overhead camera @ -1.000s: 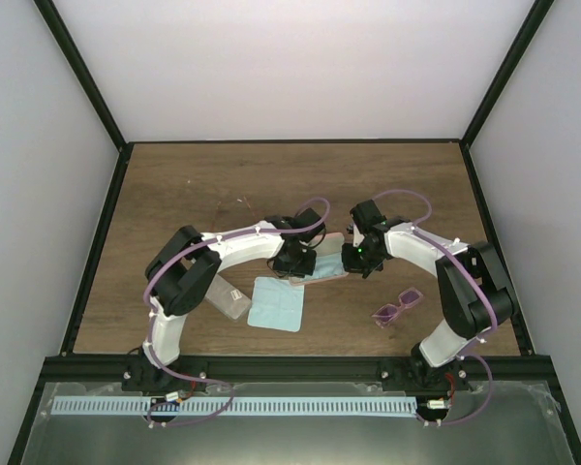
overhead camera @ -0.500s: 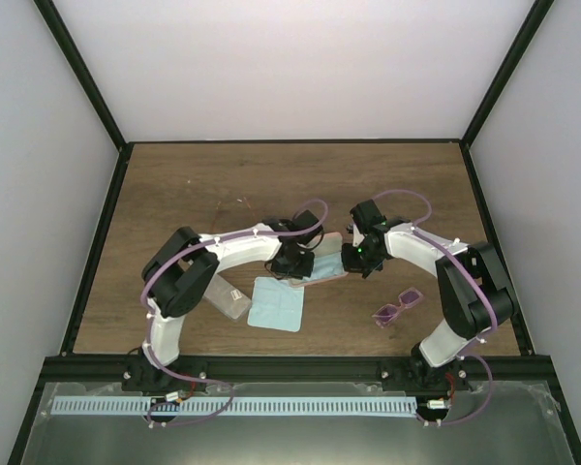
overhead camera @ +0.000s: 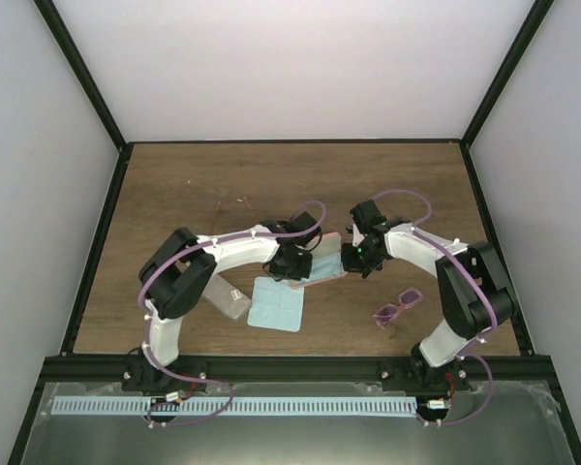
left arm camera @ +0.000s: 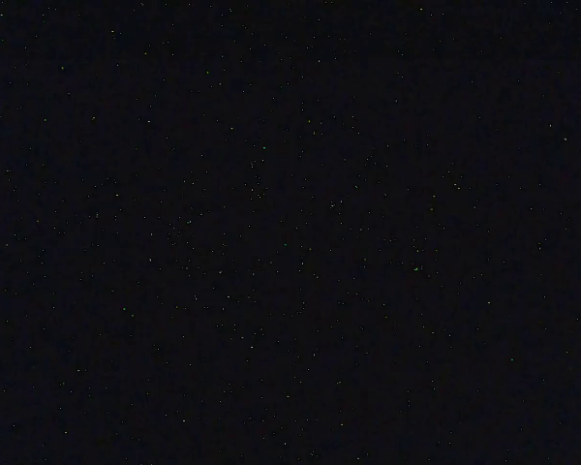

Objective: Organize the sunglasses
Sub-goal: Adjust the glasses cleaning cloth in the sunglasses case.

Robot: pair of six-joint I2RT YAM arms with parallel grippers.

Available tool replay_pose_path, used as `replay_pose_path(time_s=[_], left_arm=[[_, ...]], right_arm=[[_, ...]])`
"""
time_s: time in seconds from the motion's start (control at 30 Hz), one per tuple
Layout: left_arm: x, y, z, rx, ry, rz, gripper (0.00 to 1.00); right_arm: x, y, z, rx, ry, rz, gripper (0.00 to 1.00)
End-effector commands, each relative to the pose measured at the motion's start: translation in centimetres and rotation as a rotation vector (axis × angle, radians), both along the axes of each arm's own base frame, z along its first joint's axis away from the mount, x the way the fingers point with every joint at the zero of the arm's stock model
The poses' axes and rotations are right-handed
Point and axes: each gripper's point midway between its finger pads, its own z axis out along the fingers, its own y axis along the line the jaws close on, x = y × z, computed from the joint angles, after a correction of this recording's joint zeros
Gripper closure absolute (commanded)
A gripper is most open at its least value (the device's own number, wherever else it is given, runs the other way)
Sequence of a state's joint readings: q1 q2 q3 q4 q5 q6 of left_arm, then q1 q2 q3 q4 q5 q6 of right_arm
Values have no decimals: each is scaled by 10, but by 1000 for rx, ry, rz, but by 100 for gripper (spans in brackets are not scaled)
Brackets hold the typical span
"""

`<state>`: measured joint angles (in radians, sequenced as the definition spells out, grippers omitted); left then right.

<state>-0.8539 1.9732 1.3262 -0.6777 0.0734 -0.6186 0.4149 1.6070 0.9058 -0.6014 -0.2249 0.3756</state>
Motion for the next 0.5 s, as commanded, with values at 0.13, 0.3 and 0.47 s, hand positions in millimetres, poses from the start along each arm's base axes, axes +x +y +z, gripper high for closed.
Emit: replay_pose_path(time_s=[0.13,0.3,0.47], left_arm=[[-17,23,0,64,30,13,96],[-19,25,2,63,29,18,96],[-20,25,1,63,35,16,96]], right_arm=[[-11,-2,-13,-19,35,15,94],[-11,-2,-13,-18,35,16,94],[-10,-2,-11,-17,32,18,94]])
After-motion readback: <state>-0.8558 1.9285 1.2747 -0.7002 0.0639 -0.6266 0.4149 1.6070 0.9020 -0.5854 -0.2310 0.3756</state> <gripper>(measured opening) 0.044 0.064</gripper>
